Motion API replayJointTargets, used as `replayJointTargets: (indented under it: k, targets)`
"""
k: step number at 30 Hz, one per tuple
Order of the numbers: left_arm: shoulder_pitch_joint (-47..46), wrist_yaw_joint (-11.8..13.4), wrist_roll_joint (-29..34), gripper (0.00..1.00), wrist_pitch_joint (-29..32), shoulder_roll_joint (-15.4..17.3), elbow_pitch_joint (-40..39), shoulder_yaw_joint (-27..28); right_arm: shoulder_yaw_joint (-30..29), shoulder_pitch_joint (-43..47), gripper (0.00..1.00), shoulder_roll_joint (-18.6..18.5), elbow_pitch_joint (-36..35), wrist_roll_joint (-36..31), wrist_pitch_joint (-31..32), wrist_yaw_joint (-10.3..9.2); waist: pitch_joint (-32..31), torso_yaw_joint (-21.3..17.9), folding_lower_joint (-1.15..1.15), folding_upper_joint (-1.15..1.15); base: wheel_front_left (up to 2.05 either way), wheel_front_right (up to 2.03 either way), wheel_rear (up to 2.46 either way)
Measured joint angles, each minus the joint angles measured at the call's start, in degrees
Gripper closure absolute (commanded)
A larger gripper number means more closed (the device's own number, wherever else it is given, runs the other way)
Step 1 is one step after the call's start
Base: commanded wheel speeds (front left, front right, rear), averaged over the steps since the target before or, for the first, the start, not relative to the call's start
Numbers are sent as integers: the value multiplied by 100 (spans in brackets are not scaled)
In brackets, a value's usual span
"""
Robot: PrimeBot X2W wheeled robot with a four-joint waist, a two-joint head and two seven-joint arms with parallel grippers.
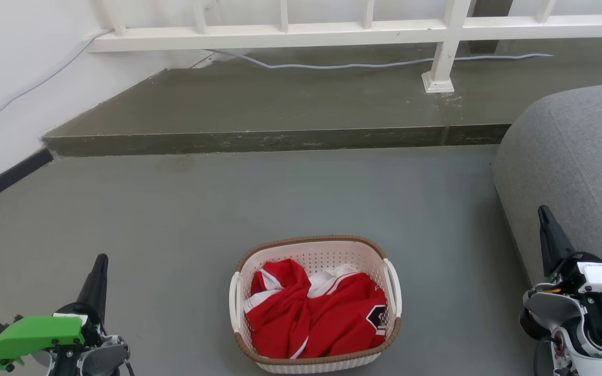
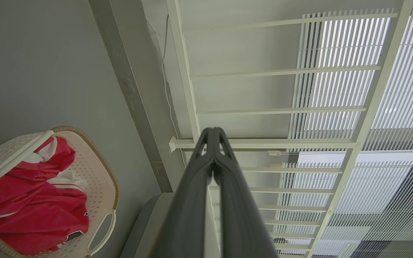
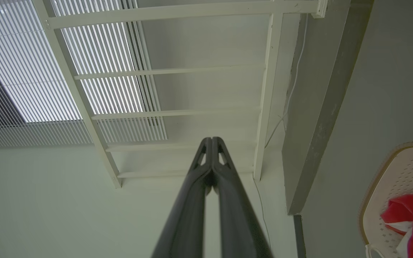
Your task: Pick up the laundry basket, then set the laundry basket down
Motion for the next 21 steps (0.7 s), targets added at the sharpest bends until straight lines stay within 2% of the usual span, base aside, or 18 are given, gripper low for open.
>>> replayJointTargets:
  k: [2,3,21]
  targets:
    - [0,0,0,100,0,0,0,1,0,0,100,0,0,0,0,0,0,0,0,0,0,0,0]
    - [0,0,0,0,0,0,0,1,0,0,0,0,0,0,0,0,0,0,0,0,0,0,0]
    - [112,4,8,0,-143,-75,4,-101,13,165,0,65,70,-180,-189,-22,-1,4,0,0,0,0,0]
